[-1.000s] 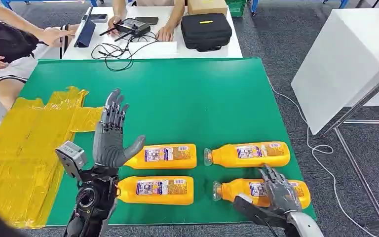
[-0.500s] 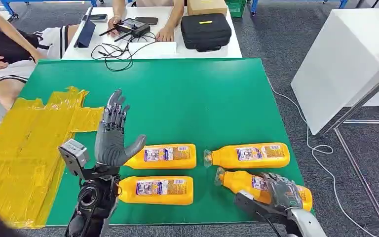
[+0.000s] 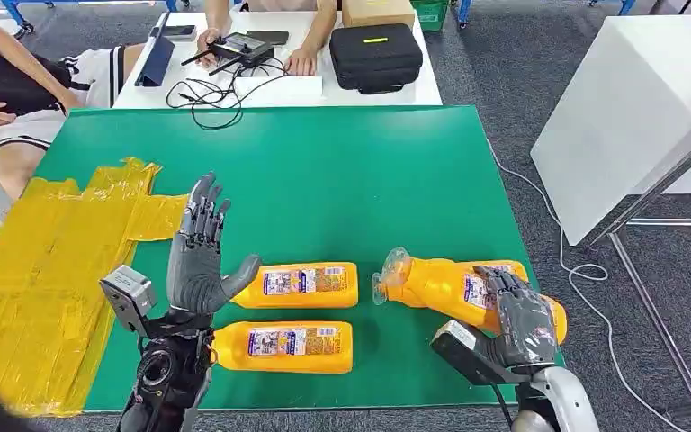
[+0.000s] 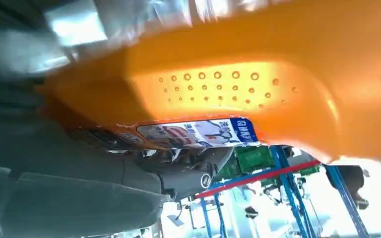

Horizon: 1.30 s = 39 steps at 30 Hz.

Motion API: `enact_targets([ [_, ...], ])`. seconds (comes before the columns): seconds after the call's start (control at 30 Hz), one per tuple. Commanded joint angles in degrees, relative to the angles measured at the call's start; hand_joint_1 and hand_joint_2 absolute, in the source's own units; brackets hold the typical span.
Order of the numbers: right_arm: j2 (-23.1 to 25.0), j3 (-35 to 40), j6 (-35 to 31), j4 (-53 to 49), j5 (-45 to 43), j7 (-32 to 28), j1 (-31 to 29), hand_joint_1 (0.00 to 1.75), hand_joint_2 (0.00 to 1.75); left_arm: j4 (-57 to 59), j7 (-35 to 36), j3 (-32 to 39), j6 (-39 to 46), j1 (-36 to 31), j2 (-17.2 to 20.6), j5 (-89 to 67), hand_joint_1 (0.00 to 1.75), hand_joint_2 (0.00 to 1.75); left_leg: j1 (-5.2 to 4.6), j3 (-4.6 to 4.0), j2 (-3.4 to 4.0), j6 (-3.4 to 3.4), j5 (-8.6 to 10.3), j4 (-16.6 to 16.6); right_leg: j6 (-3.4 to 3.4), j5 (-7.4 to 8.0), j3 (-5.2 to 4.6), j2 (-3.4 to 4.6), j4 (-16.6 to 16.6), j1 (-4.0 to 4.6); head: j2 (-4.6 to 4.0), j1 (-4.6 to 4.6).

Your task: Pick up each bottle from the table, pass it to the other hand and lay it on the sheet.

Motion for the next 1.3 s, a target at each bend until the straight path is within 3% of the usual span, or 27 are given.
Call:
enact_targets([
  [0.03,5.15,-5.51,-3.81,-1.15,-6.57,-3.39,-2.2,1.75,1.75,0.88,0.23,1.31,0.01,-0.6,0.62,-0.62,0.0,1.75,0.05,0.3,0.12,-0.02,-0.1,-0.1,-0.02,-0.05,0.29,0.01,-0.13,0.07,0.0,0.0],
  [0.17,8.53,-5.77,-4.05,-6.2,-18.66,-7.03,-3.08,1.75,1.75,0.7,0.57,0.7,-0.14,-1.46,-0.07,-1.54,0.0,1.75,-0.03,0.07,0.15,-0.03,-0.06,-0.02,-0.03,-0.02,0.03,0.07,0.01,-0.02,0.0,0.0],
  [0.27,8.74,-3.99,-9.75,-6.63,-15.39,-5.58,-4.4,1.75,1.75,0.24,1.36,0.52,0.1,-1.97,-0.12,-1.41,0.0,1.75,0.09,0.35,0.19,-0.09,-0.16,-0.06,-0.08,-0.09,0.34,0.03,-0.08,0.12,0.0,0.0],
  [0.33,8.13,-2.96,-13.33,-3.32,-18.21,-4.81,-7.14,1.75,1.75,-2.0,1.94,-0.03,0.35,-1.21,-0.1,-1.72,0.0,1.75,0.11,0.43,0.25,-0.08,-0.16,-0.1,-0.08,-0.06,0.38,0.06,-0.14,0.14,0.0,-0.02],
  [0.53,9.5,2.61,-17.54,8.51,-32.36,-11.98,-16.75,1.75,1.75,-4.51,3.27,-4.82,0.07,-2.18,0.37,-3.23,0.0,1.75,0.06,0.13,0.31,-0.02,-0.04,-0.03,-0.02,0.07,0.07,0.2,-0.09,0.07,0.0,0.0],
  [0.77,11.21,12.32,-14.85,15.87,-35.22,-11.81,-24.89,1.75,1.75,-4.51,3.61,-6.84,1.16,-3.96,0.7,-3.16,0.0,1.75,0.07,0.2,0.46,-0.05,-0.03,-0.03,-0.05,0.08,0.08,0.29,-0.06,0.08,0.0,0.0],
  [1.07,13.08,19.51,-10.95,25.38,-37.62,-13.79,-31.21,1.75,1.75,-3.33,2.95,-8.03,0.38,-4.58,1.14,-2.26,0.0,1.75,0.11,0.39,0.3,-0.05,-0.04,-0.11,-0.03,0.02,0.3,0.18,-0.12,0.13,0.0,0.0],
  [1.3,14.15,26.27,-7.69,27.4,-34.5,-13.88,-32.97,1.75,1.75,-3.33,3.1,-7.69,0.93,-5.69,1.04,-1.73,0.0,1.75,0.05,0.16,0.14,-0.06,0.04,-0.06,-0.04,0.02,0.1,0.06,-0.01,0.07,0.0,0.0],
])
